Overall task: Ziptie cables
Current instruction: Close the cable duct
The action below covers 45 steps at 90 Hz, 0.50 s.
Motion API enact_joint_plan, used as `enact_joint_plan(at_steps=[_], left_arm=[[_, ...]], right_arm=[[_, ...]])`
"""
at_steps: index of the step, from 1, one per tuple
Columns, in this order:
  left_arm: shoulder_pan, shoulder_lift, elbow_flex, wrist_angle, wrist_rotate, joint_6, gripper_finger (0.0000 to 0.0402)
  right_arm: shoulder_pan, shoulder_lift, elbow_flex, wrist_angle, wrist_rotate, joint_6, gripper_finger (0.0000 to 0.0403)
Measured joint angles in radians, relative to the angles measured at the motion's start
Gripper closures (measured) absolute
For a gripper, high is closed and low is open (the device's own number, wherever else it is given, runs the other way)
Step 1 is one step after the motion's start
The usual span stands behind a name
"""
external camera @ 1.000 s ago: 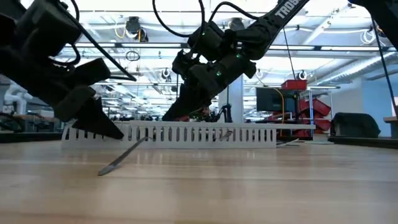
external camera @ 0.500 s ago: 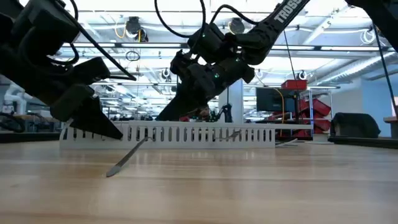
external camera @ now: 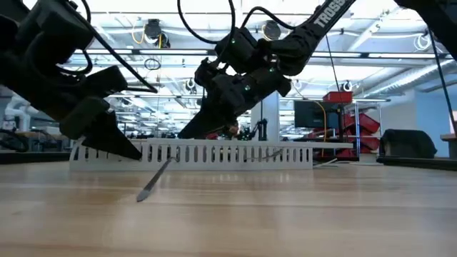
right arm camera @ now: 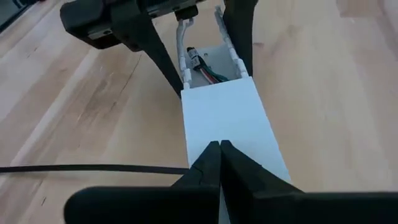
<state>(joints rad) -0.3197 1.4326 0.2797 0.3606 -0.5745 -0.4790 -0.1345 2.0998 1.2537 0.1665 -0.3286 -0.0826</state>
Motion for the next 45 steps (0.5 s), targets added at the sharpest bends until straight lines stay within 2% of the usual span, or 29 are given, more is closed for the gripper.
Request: enact_joint_plan(at_steps=[19, 45], left_arm=[[0.028, -0.001, -0.003, 0.032, 0.022, 0.009, 0.0148], [0.085, 0.026, -0.001, 0.054, 0.089, 0.038, 0.0155]], right_arm=[[-0.002, 0.005, -0.001, 0.030, -0.005, 0.004, 0.0403], [0.000, 0.057, -0.002, 0.218, -0.032, 0.041, 0.0403]])
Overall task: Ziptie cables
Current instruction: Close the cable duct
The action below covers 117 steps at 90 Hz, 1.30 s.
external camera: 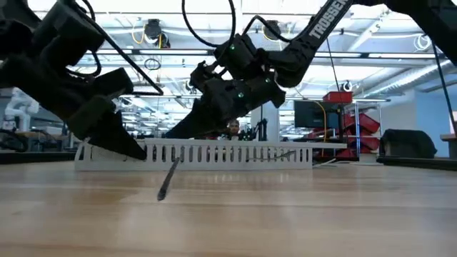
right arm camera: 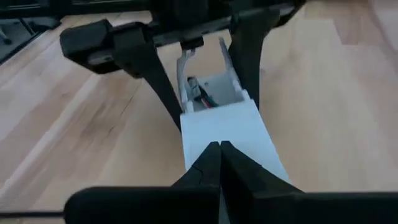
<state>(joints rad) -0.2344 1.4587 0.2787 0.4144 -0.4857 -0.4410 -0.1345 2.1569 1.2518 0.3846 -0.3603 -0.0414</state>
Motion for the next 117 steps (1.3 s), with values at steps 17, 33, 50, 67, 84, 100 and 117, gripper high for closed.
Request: enact_joint_plan(at_steps=[17, 33, 50, 67, 84, 100, 117], left_arm=[[0.021, 0.001, 0.003, 0.006, 0.015, 0.028, 0.0155], [0.034, 0.001, 0.003, 0.006, 0.035, 0.037, 0.0155], [0.062, 0.001, 0.002, 0.008, 0.084, 0.095, 0.0155], [0.101, 0.002, 0.000, 0.033, 0.126, 0.137, 0.0155], [0.145, 0.002, 0.001, 0.044, 0.183, 0.167, 0.0155], [0.173, 0.004, 0.001, 0.081, 0.185, 0.216, 0.0155], [0.174, -0.012, 0.021, 0.076, 0.174, 0.246, 0.0155]], right_arm=[[0.023, -0.090, -0.004, -0.073, 0.042, -0.095, 0.0403], [0.021, -0.223, 0.001, -0.310, 0.155, -0.179, 0.0403], [-0.001, -0.195, 0.000, -0.411, 0.146, -0.180, 0.0403], [-0.013, -0.095, 0.006, -0.311, 0.129, -0.139, 0.0403], [-0.014, -0.042, 0.006, -0.211, 0.074, -0.090, 0.0403], [-0.018, -0.038, 0.005, -0.204, 0.075, -0.079, 0.0403], [-0.024, -0.038, 0.004, -0.213, 0.068, -0.074, 0.0403]])
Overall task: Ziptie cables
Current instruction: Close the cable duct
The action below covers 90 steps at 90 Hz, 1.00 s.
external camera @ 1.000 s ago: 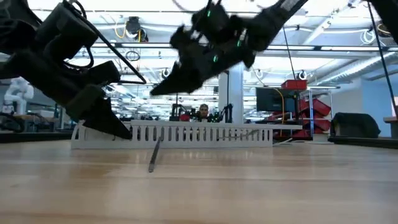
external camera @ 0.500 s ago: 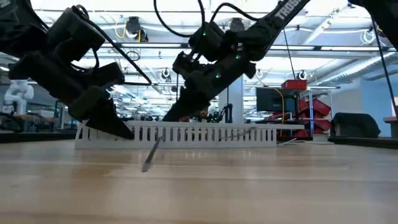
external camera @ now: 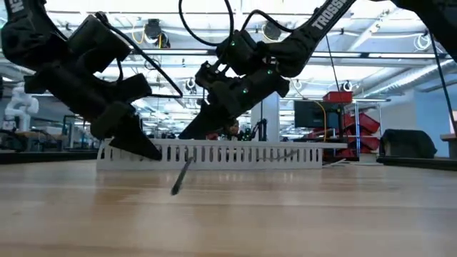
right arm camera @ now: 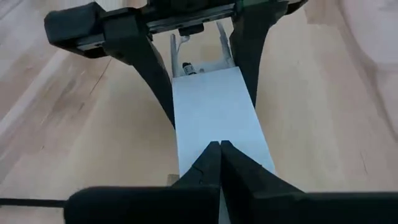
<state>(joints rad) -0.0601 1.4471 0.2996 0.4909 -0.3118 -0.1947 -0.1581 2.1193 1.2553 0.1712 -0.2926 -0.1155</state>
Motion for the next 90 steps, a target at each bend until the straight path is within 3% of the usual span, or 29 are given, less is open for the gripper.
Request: enact_joint_plan(at_steps=[18, 66, 90], left_arm=[[0.000, -0.061, 0.037, -0.145, -0.026, 0.011, 0.0145], [0.006, -0.094, 0.139, -0.129, -0.042, 0.177, 0.0141], [0.007, -0.161, 0.148, -0.409, -0.084, 0.054, 0.0140]], right_arm=[[-0.004, 0.001, 0.001, 0.003, 0.008, 0.000, 0.0403], [-0.014, 0.001, -0.001, -0.001, 0.003, -0.001, 0.0403], [-0.018, 0.001, -0.001, -0.002, -0.002, -0.001, 0.0403]])
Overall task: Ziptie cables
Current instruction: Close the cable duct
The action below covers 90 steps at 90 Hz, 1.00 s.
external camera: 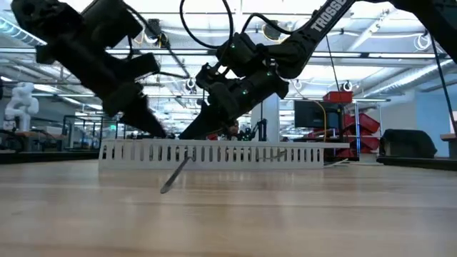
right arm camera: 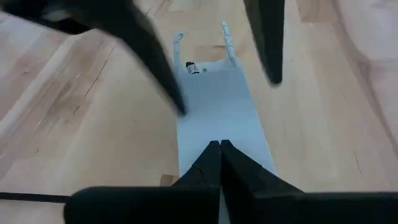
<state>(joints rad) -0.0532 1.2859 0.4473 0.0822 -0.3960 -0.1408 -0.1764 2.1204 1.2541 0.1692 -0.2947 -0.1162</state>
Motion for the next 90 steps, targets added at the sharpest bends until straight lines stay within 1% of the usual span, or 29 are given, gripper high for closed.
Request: enact_joint_plan(at_steps=[12, 24, 37, 46, 51, 59, 68, 76, 90], left_arm=[[-0.002, -0.060, 0.000, -0.073, -0.003, -0.038, 0.0140], [-0.023, -0.134, -0.020, -0.185, -0.003, -0.093, 0.0140], [-0.054, -0.212, -0.088, -0.197, 0.007, -0.184, 0.0140], [-0.081, -0.252, -0.154, -0.118, 0.010, -0.220, 0.0140], [-0.088, -0.266, -0.207, 0.006, 0.013, -0.220, 0.0140], [-0.085, -0.276, -0.297, 0.199, 0.047, -0.213, 0.0138], [-0.085, -0.275, -0.376, 0.327, 0.061, -0.221, 0.0123], [-0.085, -0.275, -0.415, 0.386, 0.060, -0.234, 0.0099], [-0.085, -0.260, -0.424, 0.378, 0.040, -0.185, 0.0048]], right_arm=[[-0.002, 0.000, 0.000, -0.001, 0.000, 0.000, 0.0403], [-0.005, 0.000, 0.000, -0.002, 0.001, 0.000, 0.0403], [-0.005, 0.000, 0.000, -0.002, 0.001, 0.000, 0.0403], [-0.005, 0.000, 0.000, -0.002, 0.002, 0.000, 0.0403], [-0.005, 0.000, 0.000, -0.002, 0.002, 0.000, 0.0403], [-0.005, 0.000, 0.000, -0.002, 0.001, 0.000, 0.0403], [-0.005, 0.000, 0.000, -0.001, 0.001, 0.002, 0.0403], [-0.005, 0.000, 0.000, -0.001, 0.001, 0.004, 0.0403], [-0.006, 0.000, 0.000, 0.001, 0.001, 0.020, 0.0403]])
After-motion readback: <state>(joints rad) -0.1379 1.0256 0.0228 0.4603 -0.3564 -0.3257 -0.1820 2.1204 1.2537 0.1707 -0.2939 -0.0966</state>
